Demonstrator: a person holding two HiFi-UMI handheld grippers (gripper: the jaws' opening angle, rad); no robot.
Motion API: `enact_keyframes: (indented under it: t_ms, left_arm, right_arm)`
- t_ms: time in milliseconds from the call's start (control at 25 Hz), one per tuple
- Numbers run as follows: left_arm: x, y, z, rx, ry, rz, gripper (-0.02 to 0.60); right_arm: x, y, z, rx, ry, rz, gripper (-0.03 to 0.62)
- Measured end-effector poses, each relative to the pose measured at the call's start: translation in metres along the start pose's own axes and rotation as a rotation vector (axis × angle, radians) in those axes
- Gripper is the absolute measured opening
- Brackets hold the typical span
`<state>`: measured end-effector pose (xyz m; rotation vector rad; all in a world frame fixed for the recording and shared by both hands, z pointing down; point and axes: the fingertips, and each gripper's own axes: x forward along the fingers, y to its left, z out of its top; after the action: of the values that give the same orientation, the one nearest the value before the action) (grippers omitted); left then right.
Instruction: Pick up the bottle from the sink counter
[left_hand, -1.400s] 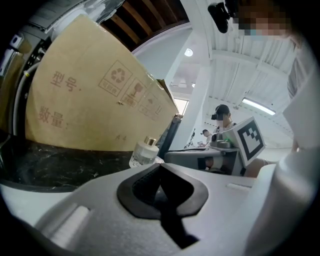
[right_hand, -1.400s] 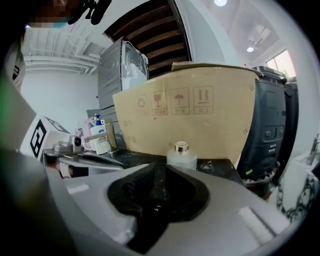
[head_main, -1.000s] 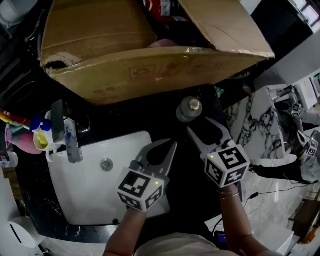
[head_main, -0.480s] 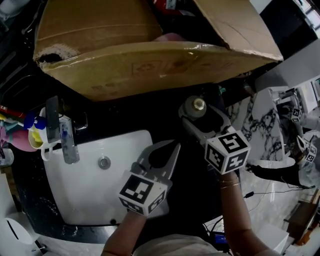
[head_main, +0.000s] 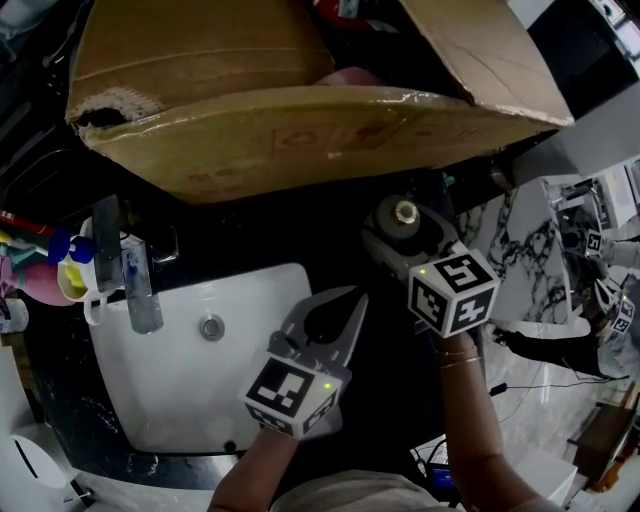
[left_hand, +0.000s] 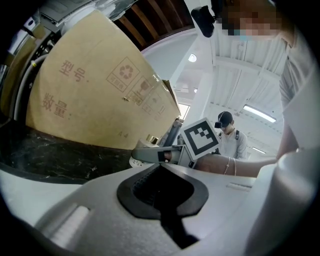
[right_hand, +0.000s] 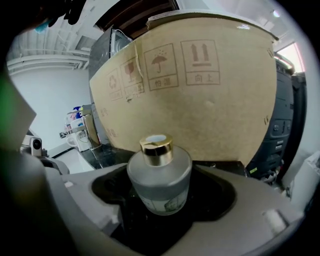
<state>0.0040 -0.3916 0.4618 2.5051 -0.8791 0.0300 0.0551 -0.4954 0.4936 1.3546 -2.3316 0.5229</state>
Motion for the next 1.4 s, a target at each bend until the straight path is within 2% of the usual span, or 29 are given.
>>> enact_keyframes:
  t_ms: [280, 880, 1160, 1400]
  left_arm:
    - [-0.002, 0.000, 0.006, 0.011, -0.014, -0.002, 0.006]
    - [-0.005, -0.009, 0.017, 0.028, -0.031, -0.029, 0.006]
    - [-0.005, -0.007, 0.012, 0.002, -0.043, -0.020, 0.006]
    - [-0.006, -0.003, 0.010, 0.015, -0.025, -0.011, 0.006]
  right_arm:
    - [0.008, -0.001, -0.002, -0.006, 0.018, -0.005, 0.348]
    - [0.026, 0.000, 0.005, -0.095, 0.027, -0.011, 0.348]
    - [0.028, 0.002, 0.004, -0.113, 0.028, -0.012, 0.344]
    - [0.028, 0.001, 0.004, -0.121, 0.026, -0.022, 0.336]
